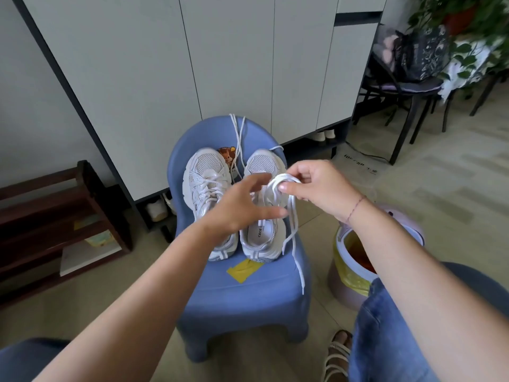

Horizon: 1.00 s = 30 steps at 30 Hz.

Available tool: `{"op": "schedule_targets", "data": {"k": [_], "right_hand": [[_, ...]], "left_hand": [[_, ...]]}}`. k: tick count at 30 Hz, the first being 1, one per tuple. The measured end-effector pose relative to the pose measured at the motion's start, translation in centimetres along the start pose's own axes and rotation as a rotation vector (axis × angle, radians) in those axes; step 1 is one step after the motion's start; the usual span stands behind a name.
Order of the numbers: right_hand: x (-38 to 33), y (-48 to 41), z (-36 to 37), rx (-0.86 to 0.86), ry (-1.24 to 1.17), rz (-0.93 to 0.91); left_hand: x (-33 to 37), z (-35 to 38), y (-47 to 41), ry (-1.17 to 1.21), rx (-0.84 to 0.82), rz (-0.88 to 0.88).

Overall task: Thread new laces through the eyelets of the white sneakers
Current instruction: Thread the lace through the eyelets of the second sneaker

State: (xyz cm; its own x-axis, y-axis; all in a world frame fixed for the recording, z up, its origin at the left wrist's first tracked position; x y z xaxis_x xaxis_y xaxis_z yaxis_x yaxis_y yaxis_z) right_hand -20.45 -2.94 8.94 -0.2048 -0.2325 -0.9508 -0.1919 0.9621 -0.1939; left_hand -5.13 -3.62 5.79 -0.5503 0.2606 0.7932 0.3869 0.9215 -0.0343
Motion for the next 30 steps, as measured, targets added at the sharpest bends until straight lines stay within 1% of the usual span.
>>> {"op": "schedule_targets", "data": {"k": [2, 3, 5, 8, 11, 13, 17, 19, 21, 22, 24, 26, 28, 30], "right_hand": [[-0.9, -0.5, 0.9, -0.031, -0.025, -0.017], [-1.3, -0.6, 1.2, -0.031, -0.068, -0.025], [-1.7, -0.9, 1.1, 0.016, -0.189, -0.03], [-1.2, -0.9, -0.4, 0.109, -0.287, -0.035], [0.2, -0.2, -2.7, 0.182, -0.287, 0.01], [1.4, 0.6, -4.3, 0.184, -0.226, 0.057], [3.9, 2.2, -6.1, 0.111, 0.005, 0.177], [4.8, 2.7, -5.5, 0.01, 0.133, 0.241], [5.5, 3.2, -3.8, -0.133, 0.208, 0.308], [5.8, 3.5, -2.8, -0.19, 0.232, 0.329], [6.3, 3.8, -1.1, -0.242, 0.273, 0.335], [7.0, 3.9, 0.2, -0.272, 0.32, 0.314], [8.3, 3.8, 1.0, -0.263, 0.327, 0.331], [9.7, 3.9, 1.4, -0.21, 0.257, 0.377]], "left_hand": [[1.8, 1.8, 0.2, 0.175, -0.062, 0.124], [2.2, 2.7, 0.3, 0.24, -0.07, 0.137], [1.7, 3.9, 0.4, 0.324, -0.063, 0.085], [-0.7, 5.0, 1.0, 0.336, -0.094, -0.064], [-3.1, 5.2, 2.0, 0.334, -0.117, -0.117], [-4.4, 4.6, 2.7, 0.279, -0.112, -0.151], [-5.6, 2.7, 3.6, 0.071, -0.05, -0.233], [-5.2, 2.1, 3.4, -0.02, -0.006, -0.215], [-4.3, 2.3, 3.0, -0.044, 0.044, -0.163], [-3.9, 2.7, 2.8, -0.024, 0.077, -0.145], [-3.2, 3.9, 2.6, 0.05, 0.14, -0.144], [-3.1, 5.6, 2.7, 0.144, 0.145, -0.172], [-3.6, 7.2, 2.8, 0.252, 0.139, -0.217], [-4.5, 8.0, 3.1, 0.326, 0.162, -0.265]]}}
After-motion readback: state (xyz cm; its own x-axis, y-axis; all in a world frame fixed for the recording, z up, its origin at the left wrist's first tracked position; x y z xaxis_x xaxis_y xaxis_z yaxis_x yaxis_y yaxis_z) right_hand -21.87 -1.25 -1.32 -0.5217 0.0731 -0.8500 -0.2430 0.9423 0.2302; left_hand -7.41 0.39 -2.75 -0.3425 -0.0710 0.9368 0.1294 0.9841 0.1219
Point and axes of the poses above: each hand's wrist, its own y-axis away from the middle knuckle, its own z-axis out of the palm, x = y × z, the point moved 5 cm from there along -y, towards the middle knuckle, and after that the axes turned 11 degrees about -y, right-handed, at the moved point
